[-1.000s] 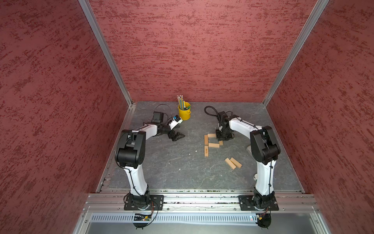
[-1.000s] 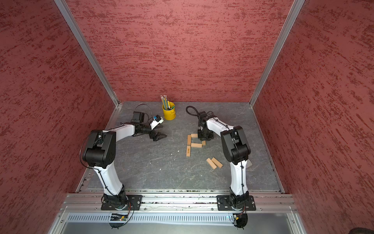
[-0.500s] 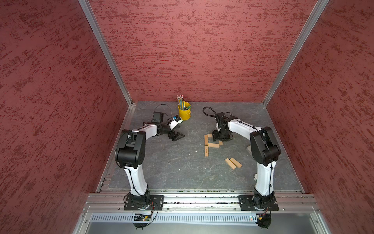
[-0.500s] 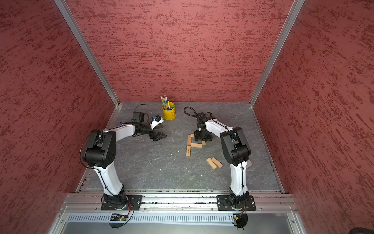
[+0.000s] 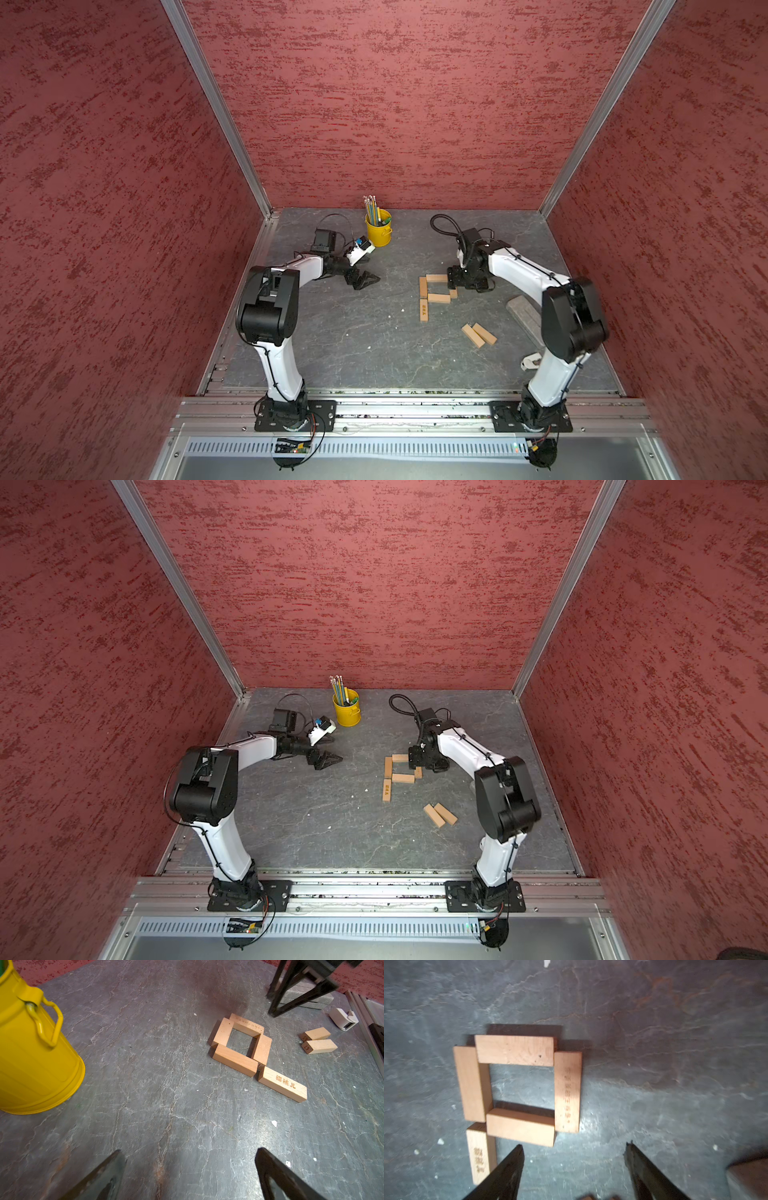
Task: Assemble the number 8 with building blocks
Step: Assemble the building block at the center of the board, then pick up the building block from the center of the board.
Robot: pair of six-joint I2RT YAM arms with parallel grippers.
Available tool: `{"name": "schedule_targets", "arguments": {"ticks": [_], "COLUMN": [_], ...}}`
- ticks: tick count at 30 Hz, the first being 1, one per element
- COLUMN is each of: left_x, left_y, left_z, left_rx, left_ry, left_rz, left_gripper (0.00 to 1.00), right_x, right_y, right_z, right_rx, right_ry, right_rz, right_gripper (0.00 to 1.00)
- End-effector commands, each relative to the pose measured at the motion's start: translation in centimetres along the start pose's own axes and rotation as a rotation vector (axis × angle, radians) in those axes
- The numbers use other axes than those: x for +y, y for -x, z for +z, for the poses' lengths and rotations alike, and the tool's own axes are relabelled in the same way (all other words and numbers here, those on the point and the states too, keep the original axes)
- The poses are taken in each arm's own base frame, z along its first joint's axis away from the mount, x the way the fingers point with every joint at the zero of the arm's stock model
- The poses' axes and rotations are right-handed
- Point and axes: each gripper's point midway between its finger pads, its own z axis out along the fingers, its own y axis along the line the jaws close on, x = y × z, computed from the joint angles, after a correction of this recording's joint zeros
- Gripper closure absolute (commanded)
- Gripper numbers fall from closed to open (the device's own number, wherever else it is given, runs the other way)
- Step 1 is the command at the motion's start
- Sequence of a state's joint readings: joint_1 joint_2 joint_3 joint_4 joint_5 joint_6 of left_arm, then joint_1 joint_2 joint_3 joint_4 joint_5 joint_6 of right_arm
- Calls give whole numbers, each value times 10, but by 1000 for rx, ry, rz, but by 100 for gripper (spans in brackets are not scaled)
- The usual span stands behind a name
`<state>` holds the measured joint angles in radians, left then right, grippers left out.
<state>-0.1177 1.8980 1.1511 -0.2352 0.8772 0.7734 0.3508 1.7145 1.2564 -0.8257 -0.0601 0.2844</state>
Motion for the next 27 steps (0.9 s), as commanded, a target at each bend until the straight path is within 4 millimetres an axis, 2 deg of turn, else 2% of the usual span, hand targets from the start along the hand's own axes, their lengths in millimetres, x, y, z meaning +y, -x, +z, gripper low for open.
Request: {"name": "schedule_targets", "arguments": {"ticks": [1, 6, 10, 15, 20, 27], "left_x": [-3, -4, -4, -6, -5, -4], "left_y": [6, 4, 3, -1, 0, 2], "left_z": [-1, 2, 5, 9, 9, 6], "left_rx": [4, 19, 35, 58, 61, 44], "left_ry": [3, 8, 13, 16, 19, 13], "left_rz": [18, 24, 27, 35, 32, 28], "left_gripper": [1, 1, 1, 1, 1, 1], "right_x": [-2, 7, 20, 23, 19, -8], "right_y": [-40, -65, -103, -133, -145, -144], "right_z": [-15, -36, -27, -12, 0, -2], "right_rx": [39, -39, 18, 125, 186, 259], "right_ry": [21, 126, 198, 153, 81, -100], "right_rz": [-46, -70, -126, -174, -201, -143], "right_gripper": [24, 23, 25, 36, 37, 38]}}
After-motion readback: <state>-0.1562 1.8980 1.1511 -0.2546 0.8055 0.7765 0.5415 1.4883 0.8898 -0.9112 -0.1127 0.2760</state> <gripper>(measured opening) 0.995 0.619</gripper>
